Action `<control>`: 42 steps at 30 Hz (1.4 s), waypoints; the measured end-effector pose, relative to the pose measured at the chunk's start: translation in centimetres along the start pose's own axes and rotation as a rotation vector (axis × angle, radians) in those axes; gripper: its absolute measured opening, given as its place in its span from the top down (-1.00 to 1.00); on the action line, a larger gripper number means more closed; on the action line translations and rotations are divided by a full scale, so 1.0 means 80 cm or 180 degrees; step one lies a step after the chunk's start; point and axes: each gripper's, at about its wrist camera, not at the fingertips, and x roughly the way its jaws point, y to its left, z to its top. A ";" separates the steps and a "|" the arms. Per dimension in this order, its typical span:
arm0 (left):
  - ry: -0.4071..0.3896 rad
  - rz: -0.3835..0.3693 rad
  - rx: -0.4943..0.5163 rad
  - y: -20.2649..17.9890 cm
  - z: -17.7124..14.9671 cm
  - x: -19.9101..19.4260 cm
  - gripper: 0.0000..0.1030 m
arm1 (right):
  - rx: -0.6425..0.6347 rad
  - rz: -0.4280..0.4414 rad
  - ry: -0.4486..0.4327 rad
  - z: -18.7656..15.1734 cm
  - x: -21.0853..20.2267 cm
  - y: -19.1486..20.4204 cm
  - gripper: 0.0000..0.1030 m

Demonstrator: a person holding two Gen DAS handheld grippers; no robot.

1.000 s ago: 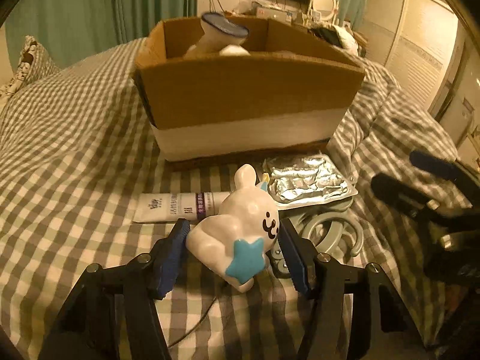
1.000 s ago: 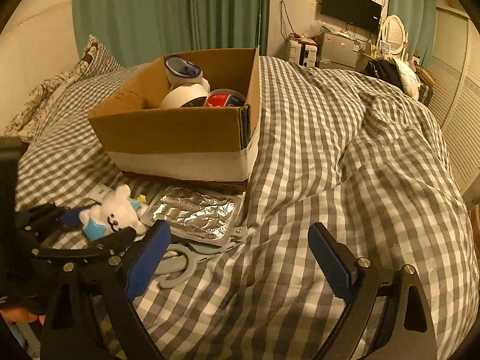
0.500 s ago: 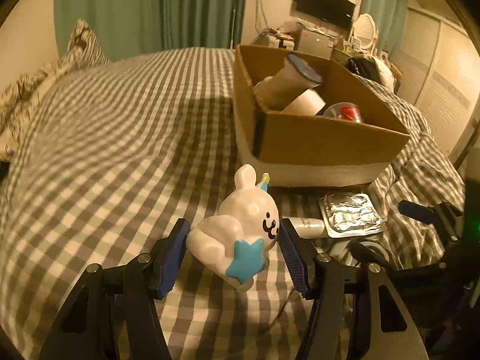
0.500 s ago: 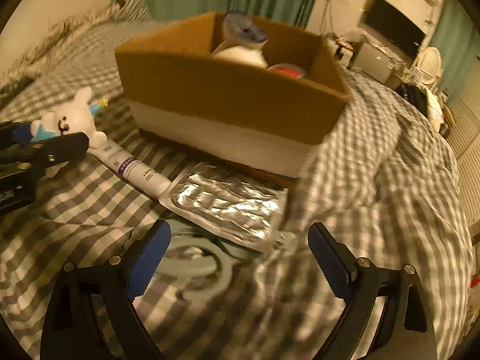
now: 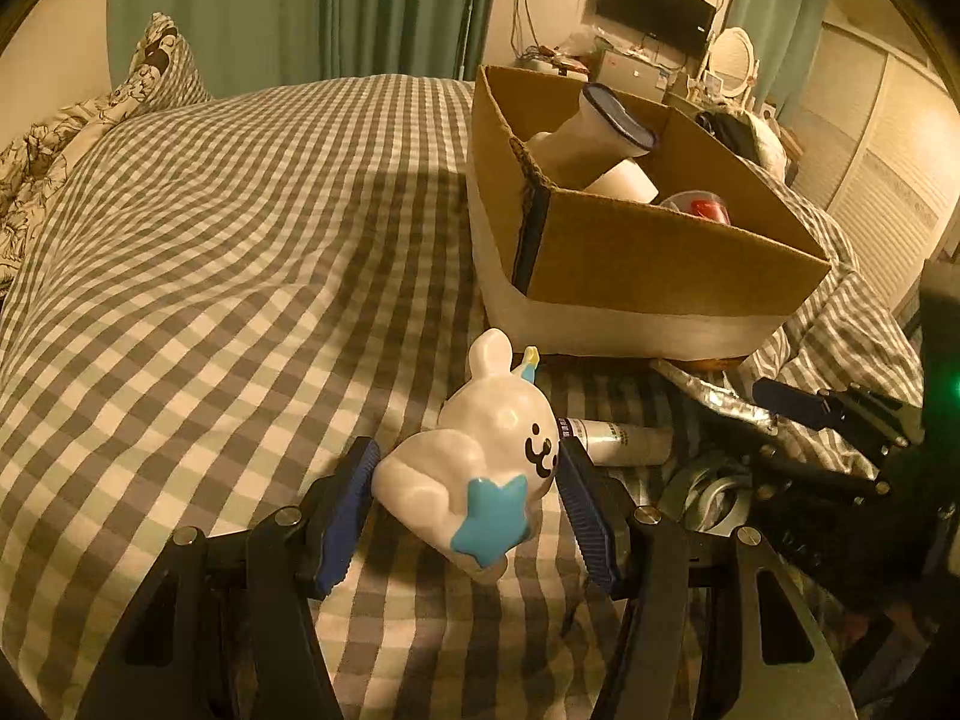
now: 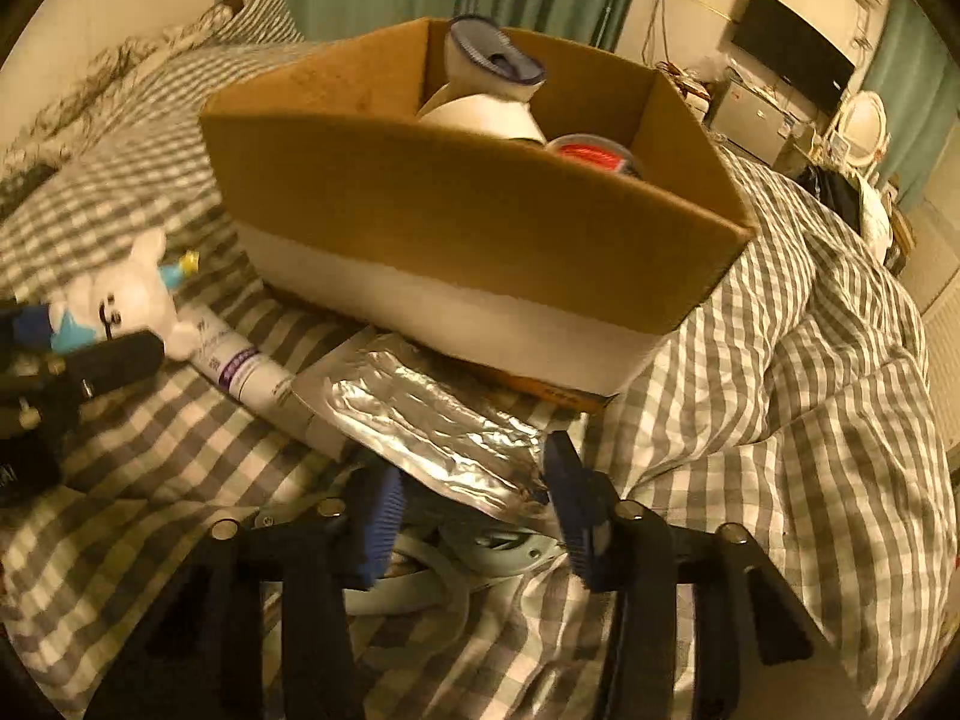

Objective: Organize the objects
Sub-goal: 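Grasp the white bunny figurine with the left tool while the right tool grasps the foil blister pack, then lower both tools into the box and release the figurine and blister pack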

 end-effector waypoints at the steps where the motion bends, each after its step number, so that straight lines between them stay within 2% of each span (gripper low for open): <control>1: 0.0003 -0.0001 0.0002 0.000 0.000 0.000 -0.20 | 0.0011 0.0011 -0.0006 0.001 -0.001 -0.001 0.22; 5: 0.0003 -0.0020 -0.0009 -0.001 0.000 -0.005 -0.20 | -0.0022 0.0043 -0.0057 0.001 -0.013 0.002 0.33; 11: -0.0053 -0.0021 0.0102 -0.014 0.000 -0.021 -0.20 | 0.0031 0.0359 -0.0237 -0.007 -0.062 0.004 0.74; 13: -0.0060 -0.0023 0.0130 -0.018 -0.001 -0.025 -0.20 | -0.0015 0.0389 -0.0261 -0.010 -0.073 0.009 0.87; 19: -0.0066 -0.0046 0.0136 -0.022 -0.001 -0.036 -0.20 | 0.0048 0.0476 -0.0324 -0.015 -0.093 0.010 0.87; 31: -0.0290 -0.0182 0.0178 -0.039 0.023 -0.087 -0.20 | 0.0087 0.0589 -0.0835 0.001 -0.176 -0.001 0.87; 38: -0.0535 -0.0273 0.0308 -0.056 0.081 -0.123 -0.20 | 0.0022 0.0629 -0.1107 0.049 -0.209 -0.015 0.87; 42: -0.0801 -0.0143 0.0466 -0.066 0.141 -0.143 -0.20 | -0.0005 0.0540 -0.1244 0.090 -0.220 -0.027 0.87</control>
